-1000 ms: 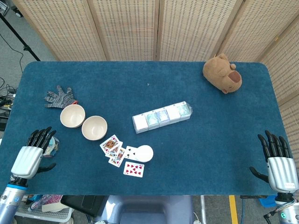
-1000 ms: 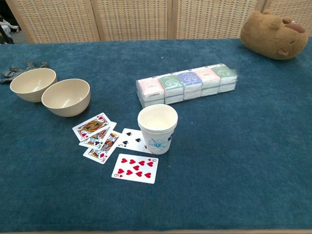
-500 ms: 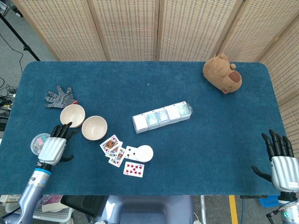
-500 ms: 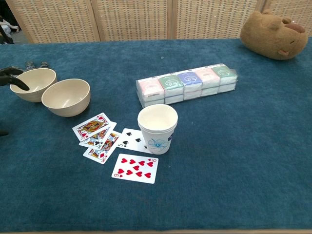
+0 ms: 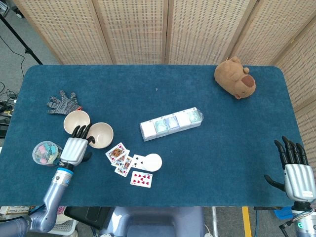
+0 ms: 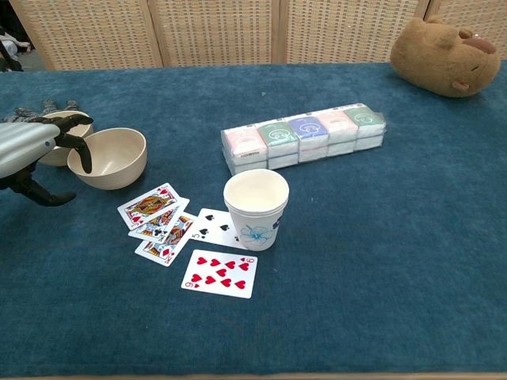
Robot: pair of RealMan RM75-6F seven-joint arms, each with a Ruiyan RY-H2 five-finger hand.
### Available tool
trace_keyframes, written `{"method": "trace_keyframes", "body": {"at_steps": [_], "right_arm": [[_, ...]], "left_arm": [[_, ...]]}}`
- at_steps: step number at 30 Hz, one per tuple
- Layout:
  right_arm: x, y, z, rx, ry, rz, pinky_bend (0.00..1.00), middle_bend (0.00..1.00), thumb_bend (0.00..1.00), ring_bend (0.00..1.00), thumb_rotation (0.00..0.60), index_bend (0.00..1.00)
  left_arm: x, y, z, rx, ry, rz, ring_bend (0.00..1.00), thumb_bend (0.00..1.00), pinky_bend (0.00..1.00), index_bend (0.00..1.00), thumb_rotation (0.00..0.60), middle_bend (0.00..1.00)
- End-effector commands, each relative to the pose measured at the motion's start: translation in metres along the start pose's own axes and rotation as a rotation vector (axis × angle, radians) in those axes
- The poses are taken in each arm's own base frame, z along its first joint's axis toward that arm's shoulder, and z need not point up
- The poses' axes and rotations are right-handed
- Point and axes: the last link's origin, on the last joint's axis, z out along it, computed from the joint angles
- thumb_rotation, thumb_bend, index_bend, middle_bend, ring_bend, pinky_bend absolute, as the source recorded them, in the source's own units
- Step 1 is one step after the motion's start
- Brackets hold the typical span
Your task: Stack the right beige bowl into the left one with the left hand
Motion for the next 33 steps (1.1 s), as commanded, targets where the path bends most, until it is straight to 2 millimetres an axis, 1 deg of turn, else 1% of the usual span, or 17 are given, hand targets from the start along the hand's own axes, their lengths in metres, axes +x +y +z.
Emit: {"method": "trace_keyframes", "body": {"at_steps": [1,4,7,11,16,20,23,27,31,33], "right_arm": [[0.0,0.0,0.0,-0.001,0.0,0.002,0.0,0.0,0.0,0.0,0.6,0.0],[-0.001,0.001,0.0,-0.001,-0.004,0.003,0.0,0.0,0.0,0.0,0.6,0.0],[-0.001,0.002,0.0,-0.003,-0.006,0.0,0.0,0.0,0.0,0.0,0.6,0.0],[-0.001,0.002,0.0,-0.002,-0.009,0.001,0.0,0.0,0.0,0.0,0.6,0.0],[-0.002,0.001,0.0,0.0,-0.01,0.002,0.0,0.0,0.0,0.0,0.6,0.0],[-0.002,0.002,0.0,-0.001,-0.01,0.002,0.0,0.0,0.0,0.0,0.6,0.0],[-0.002,0.001,0.0,-0.002,-0.011,0.002,0.0,0.0,0.0,0.0,0.6,0.0],[-0.003,0.001,0.0,-0.001,-0.011,0.005,0.0,0.0,0.0,0.0,0.6,0.0],[-0.003,0.001,0.0,-0.001,-0.011,0.004,0.0,0.0,0.0,0.0,0.6,0.0],[-0.004,0.0,0.0,0.0,-0.013,0.003,0.0,0.0,0.0,0.0,0.6,0.0]], "left_arm": [[-0.001,0.003,0.003,0.006,0.02,0.003,0.0,0.35,0.0,0.53,0.6,0.0],[-0.002,0.004,0.003,0.013,0.03,-0.004,0.0,0.39,0.0,0.56,0.6,0.0],[-0.002,0.003,0.004,0.02,0.039,-0.01,0.0,0.43,0.0,0.58,0.6,0.0],[0.0,0.001,0.005,0.026,0.047,-0.013,0.0,0.44,0.0,0.6,0.6,0.0],[0.002,0.0,0.005,0.026,0.057,-0.004,0.0,0.45,0.0,0.68,0.6,0.0],[0.007,0.002,0.005,0.019,0.078,-0.011,0.0,0.45,0.0,0.69,0.6,0.0],[0.014,0.001,0.005,0.016,0.105,-0.011,0.0,0.46,0.0,0.7,0.6,0.0],[0.037,-0.007,0.008,0.033,0.165,-0.016,0.0,0.47,0.0,0.7,0.6,0.0],[0.053,-0.023,0.01,0.075,0.189,-0.031,0.0,0.47,0.0,0.71,0.6,0.0],[0.057,-0.032,0.011,0.096,0.191,-0.042,0.0,0.47,0.0,0.71,0.6,0.0]]}}
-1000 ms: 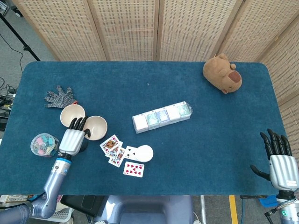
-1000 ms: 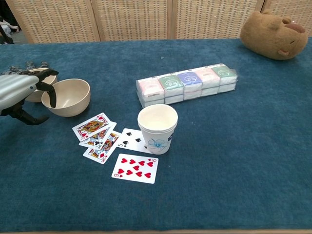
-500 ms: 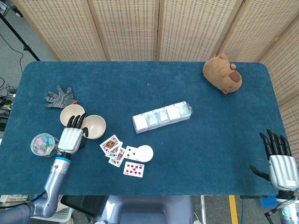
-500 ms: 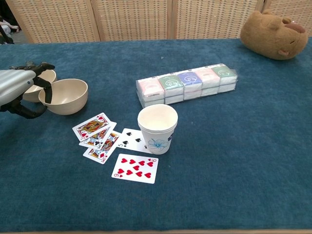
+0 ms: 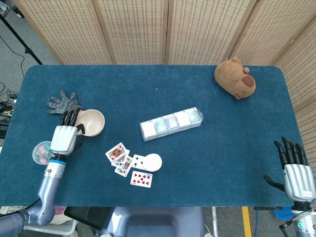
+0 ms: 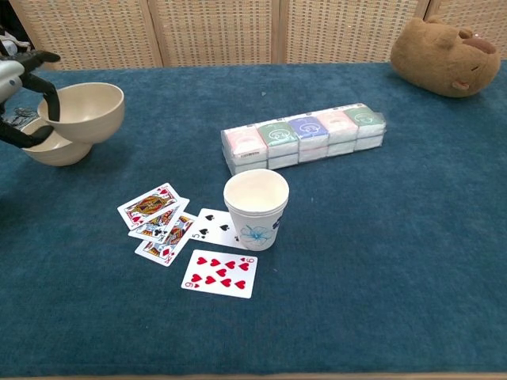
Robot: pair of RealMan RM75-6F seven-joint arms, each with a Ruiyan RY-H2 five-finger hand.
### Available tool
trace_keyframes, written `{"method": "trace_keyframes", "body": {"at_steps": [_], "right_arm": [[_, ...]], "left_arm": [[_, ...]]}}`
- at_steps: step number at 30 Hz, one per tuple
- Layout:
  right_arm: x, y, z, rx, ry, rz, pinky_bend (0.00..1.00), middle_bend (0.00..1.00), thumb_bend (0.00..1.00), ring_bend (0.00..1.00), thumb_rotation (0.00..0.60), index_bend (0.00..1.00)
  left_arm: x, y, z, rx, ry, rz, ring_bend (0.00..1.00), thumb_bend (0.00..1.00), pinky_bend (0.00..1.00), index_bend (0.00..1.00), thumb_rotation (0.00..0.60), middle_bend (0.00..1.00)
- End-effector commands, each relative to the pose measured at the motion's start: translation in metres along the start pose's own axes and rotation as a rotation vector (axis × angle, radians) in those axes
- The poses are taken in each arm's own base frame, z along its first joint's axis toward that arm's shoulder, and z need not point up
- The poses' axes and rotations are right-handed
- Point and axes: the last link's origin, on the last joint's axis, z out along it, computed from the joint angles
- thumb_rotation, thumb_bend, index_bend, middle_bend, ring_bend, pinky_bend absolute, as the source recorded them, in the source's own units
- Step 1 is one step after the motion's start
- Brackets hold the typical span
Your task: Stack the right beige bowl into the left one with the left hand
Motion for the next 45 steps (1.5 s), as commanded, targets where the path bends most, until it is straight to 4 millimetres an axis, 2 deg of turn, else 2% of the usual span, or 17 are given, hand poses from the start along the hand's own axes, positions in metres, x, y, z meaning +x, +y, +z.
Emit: {"method": "trace_keyframes", "body": {"at_steps": [1,6,12,20,36,39,41,44,45], "right_arm": [[-0.001,0.0,0.0,0.0,-0.003,-0.001,0.0,0.0,0.0,0.0,0.6,0.0],[-0.003,-0.002,0.0,0.003,-0.01,-0.008,0.0,0.0,0.0,0.0,0.6,0.0],[-0.006,-0.003,-0.001,0.003,-0.018,-0.016,0.0,0.0,0.0,0.0,0.6,0.0],[-0.007,-0.003,-0.001,0.0,-0.021,-0.018,0.0,0.0,0.0,0.0,0.6,0.0],[-0.008,-0.002,-0.001,-0.003,-0.026,-0.019,0.0,0.0,0.0,0.0,0.6,0.0],[-0.008,-0.002,-0.001,-0.002,-0.025,-0.02,0.0,0.0,0.0,0.0,0.6,0.0],[-0.008,-0.002,-0.001,-0.002,-0.026,-0.021,0.0,0.0,0.0,0.0,0.6,0.0],[-0.009,-0.002,-0.001,-0.003,-0.027,-0.022,0.0,0.0,0.0,0.0,0.6,0.0],[-0.009,-0.002,-0.001,-0.003,-0.027,-0.022,0.0,0.0,0.0,0.0,0.6,0.0]], "left_arm": [[0.008,-0.014,0.004,0.042,0.006,-0.023,0.0,0.47,0.0,0.71,0.6,0.0],[0.004,-0.047,0.005,0.116,-0.021,-0.035,0.0,0.47,0.0,0.71,0.6,0.0],[-0.005,-0.066,0.006,0.154,-0.042,-0.057,0.0,0.47,0.0,0.71,0.6,0.0],[-0.014,-0.07,0.008,0.159,-0.057,-0.056,0.0,0.47,0.0,0.71,0.6,0.0],[-0.026,-0.062,0.014,0.133,-0.059,-0.088,0.0,0.47,0.0,0.7,0.6,0.0],[-0.028,-0.061,0.015,0.134,-0.062,-0.093,0.0,0.46,0.0,0.66,0.6,0.0],[-0.029,-0.061,0.014,0.135,-0.072,-0.093,0.0,0.45,0.0,0.58,0.6,0.0],[-0.031,-0.063,0.012,0.138,-0.097,-0.092,0.0,0.4,0.0,0.4,0.6,0.0],[-0.03,-0.063,0.012,0.137,-0.102,-0.095,0.0,0.39,0.0,0.3,0.6,0.0]]}}
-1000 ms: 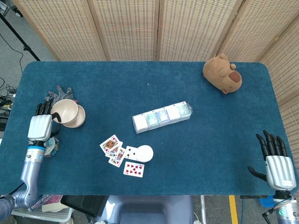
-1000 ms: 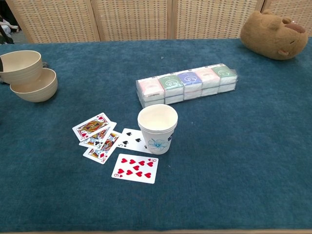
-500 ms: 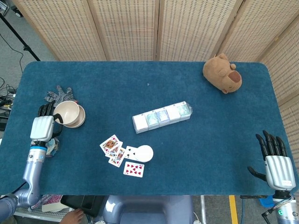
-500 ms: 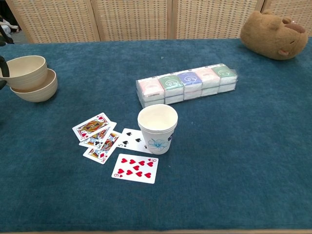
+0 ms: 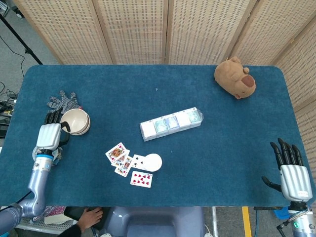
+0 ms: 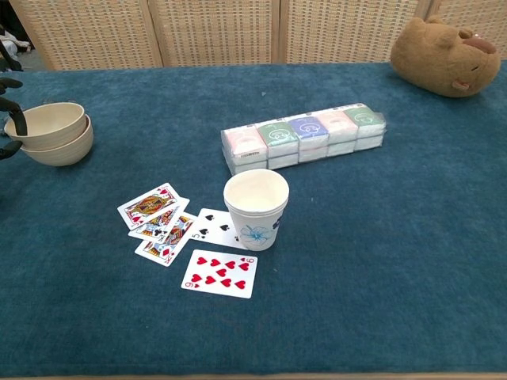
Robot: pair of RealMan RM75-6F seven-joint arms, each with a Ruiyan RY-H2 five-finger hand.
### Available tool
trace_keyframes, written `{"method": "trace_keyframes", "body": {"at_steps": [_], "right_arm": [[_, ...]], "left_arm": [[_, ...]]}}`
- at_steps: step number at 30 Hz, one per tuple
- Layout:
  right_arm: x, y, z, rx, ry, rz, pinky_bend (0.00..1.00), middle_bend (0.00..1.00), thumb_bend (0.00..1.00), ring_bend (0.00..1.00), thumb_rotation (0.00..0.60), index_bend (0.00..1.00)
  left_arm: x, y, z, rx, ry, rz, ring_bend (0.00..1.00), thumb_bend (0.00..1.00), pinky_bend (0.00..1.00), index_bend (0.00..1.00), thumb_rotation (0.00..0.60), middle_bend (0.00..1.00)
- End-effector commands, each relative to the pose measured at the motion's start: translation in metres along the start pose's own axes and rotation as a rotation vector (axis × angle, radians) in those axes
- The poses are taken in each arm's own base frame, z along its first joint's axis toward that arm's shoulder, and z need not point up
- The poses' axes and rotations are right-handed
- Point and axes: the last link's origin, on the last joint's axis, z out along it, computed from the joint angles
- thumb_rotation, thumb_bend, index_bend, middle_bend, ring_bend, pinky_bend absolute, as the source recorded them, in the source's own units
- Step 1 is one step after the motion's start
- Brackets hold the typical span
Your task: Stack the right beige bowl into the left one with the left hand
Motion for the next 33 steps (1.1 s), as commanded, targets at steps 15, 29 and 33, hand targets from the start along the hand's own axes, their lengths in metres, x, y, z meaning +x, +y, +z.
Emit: {"method": "trace_keyframes", "body": {"at_steps": [15,29,33], "right_arm": [[0.001,-0.001,0.0,0.0,0.003,0.001,0.0,0.0,0.0,0.0,0.6,0.0],[0.002,0.0,0.0,-0.002,0.005,0.007,0.0,0.0,0.0,0.0,0.6,0.0],[0.002,0.0,0.0,-0.003,0.004,0.006,0.0,0.0,0.0,0.0,0.6,0.0]], "left_arm": [[0.008,-0.002,-0.029,-0.085,-0.06,-0.065,0.0,0.31,0.0,0.0,0.6,0.0],[0.012,0.008,-0.056,-0.12,-0.187,-0.028,0.0,0.31,0.0,0.0,0.6,0.0],[0.007,0.008,-0.058,-0.121,-0.215,-0.028,0.0,0.31,0.0,0.0,0.6,0.0]]}}
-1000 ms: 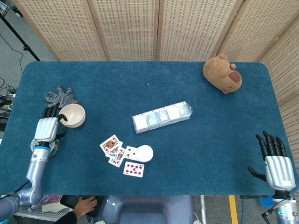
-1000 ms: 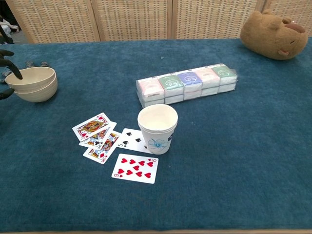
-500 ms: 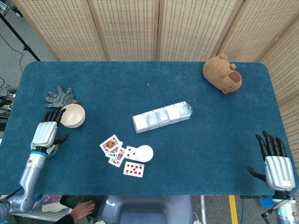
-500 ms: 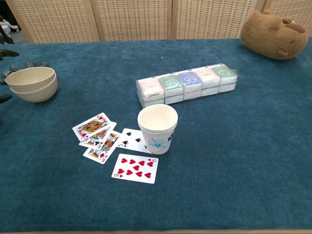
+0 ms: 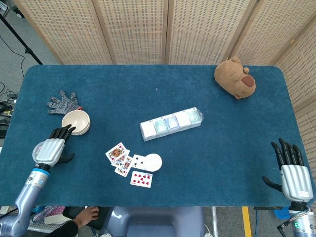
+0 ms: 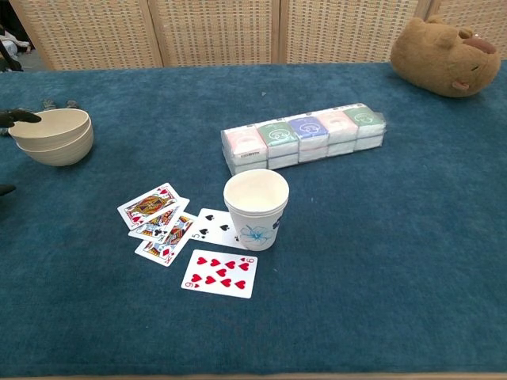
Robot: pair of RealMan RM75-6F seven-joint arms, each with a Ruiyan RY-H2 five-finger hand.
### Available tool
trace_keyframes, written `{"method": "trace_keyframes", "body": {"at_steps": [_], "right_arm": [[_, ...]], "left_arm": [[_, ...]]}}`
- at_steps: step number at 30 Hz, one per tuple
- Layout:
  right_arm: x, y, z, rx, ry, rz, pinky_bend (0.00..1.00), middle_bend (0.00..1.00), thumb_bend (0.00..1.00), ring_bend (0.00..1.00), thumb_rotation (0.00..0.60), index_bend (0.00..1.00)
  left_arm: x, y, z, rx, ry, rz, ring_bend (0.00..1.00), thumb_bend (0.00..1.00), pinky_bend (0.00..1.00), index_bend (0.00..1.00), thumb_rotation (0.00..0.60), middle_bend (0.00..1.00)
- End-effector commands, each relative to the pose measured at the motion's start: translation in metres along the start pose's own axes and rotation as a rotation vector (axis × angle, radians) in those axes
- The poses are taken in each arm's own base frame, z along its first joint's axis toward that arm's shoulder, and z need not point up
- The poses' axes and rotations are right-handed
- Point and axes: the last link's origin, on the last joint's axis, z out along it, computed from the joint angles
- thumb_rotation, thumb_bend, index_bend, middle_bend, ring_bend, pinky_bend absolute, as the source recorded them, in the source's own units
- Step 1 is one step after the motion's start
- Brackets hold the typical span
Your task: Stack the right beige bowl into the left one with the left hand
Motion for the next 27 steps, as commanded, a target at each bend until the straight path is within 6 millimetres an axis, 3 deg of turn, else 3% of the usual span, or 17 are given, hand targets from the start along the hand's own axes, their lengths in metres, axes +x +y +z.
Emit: {"method": "trace_keyframes", "body": {"at_steps": [1,23,27], "right_arm": [[0.0,0.0,0.0,0.0,-0.001,-0.001,0.0,0.0,0.0,0.0,0.6,0.0],[0.001,0.0,0.0,0.0,0.001,0.001,0.0,0.0,0.0,0.0,0.6,0.0],[0.001,0.001,0.0,-0.001,0.003,0.003,0.0,0.0,0.0,0.0,0.6,0.0]], "left_arm": [[-0.003,0.0,0.001,-0.002,-0.017,0.001,0.0,0.31,0.0,0.0,0.6,0.0],[-0.02,-0.004,0.008,0.002,-0.051,0.044,0.0,0.33,0.0,0.0,0.6,0.0],[-0.015,-0.001,0.007,-0.01,-0.016,0.03,0.0,0.33,0.0,0.0,0.6,0.0]]}}
